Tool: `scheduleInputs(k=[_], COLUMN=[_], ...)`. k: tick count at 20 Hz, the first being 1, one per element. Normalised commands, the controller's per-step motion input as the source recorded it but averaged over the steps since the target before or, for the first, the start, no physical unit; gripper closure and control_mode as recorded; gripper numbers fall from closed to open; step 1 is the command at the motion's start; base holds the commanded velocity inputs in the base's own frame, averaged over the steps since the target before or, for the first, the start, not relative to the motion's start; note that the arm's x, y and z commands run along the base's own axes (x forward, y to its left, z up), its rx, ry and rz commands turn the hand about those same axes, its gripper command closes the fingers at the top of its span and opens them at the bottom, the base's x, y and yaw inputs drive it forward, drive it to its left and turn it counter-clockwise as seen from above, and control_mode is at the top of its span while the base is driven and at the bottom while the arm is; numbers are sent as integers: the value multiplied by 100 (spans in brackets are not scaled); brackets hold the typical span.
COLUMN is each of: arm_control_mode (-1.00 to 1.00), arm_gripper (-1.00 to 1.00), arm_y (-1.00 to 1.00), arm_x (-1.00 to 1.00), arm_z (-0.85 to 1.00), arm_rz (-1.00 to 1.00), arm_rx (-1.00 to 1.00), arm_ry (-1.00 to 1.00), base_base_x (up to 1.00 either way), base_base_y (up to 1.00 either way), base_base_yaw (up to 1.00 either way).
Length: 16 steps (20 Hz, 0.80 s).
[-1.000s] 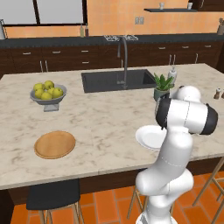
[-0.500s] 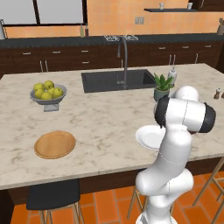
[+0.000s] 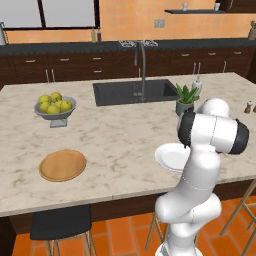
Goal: Pick the chicken drumstick and lime from their plates and place them in the bowl. Then put the bowl in the fridge.
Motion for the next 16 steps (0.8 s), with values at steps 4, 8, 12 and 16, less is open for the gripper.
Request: scheduleInputs(k=[4, 8, 12, 16], arm_control_mode=[-100, -100, -100, -100], arm_gripper=[100, 100, 100, 100], arm_y=[11, 45, 66, 48], arm_x=[-56, -66, -48, -50], arm_z=[100, 100, 81, 41], arm_rz=[6, 22, 58, 69], arm_rx=[-1, -1, 0, -1], arm_ry=[0, 1, 8, 5], base_base_x=[0, 0, 0, 0], base_base_y=[0, 0, 0, 0], base_base_yaw=[0, 0, 0, 0])
